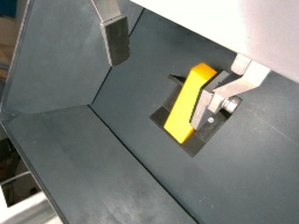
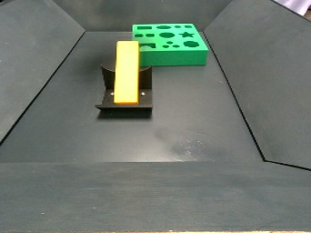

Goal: Pick up the rectangle object. Move up. Place the rectangle object on the fixture. Regrasp the rectangle object. Move to above the board. Insert the rectangle object.
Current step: Regrasp the rectangle object.

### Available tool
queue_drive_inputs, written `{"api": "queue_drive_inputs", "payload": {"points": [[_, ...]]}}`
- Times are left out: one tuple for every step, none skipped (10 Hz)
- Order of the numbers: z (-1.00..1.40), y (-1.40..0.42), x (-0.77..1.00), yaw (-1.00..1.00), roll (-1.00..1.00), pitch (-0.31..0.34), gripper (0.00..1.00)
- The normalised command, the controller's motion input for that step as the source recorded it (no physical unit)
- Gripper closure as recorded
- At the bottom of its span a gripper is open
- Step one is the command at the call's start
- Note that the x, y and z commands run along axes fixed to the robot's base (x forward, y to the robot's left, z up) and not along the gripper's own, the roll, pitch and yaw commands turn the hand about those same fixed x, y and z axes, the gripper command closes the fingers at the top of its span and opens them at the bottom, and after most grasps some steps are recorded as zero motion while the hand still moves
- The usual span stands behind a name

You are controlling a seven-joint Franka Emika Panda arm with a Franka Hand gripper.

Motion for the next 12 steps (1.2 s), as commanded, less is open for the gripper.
{"api": "queue_drive_inputs", "payload": {"points": [[-1.00,0.05,0.04,0.10,0.17,-0.093,0.00],[-1.00,0.05,0.04,0.07,0.14,-0.119,0.00],[-1.00,0.04,0.05,0.03,0.10,-0.137,0.00],[-1.00,0.04,0.05,0.00,0.07,-0.136,0.00],[-1.00,0.04,0.05,-0.02,0.06,-0.135,0.00],[-1.00,0.04,0.05,-0.05,0.06,-0.125,0.00],[-1.00,0.04,0.05,-0.07,0.05,-0.107,0.00],[-1.00,0.04,0.05,-0.07,0.06,-0.096,0.00],[-0.83,0.03,0.05,-0.07,0.05,-0.072,0.00],[-0.66,0.02,0.04,-0.08,0.05,-0.052,0.00],[-0.42,0.01,0.04,-0.07,0.05,-0.029,0.00],[-0.31,0.01,0.04,-0.06,0.05,-0.017,0.00]]}}
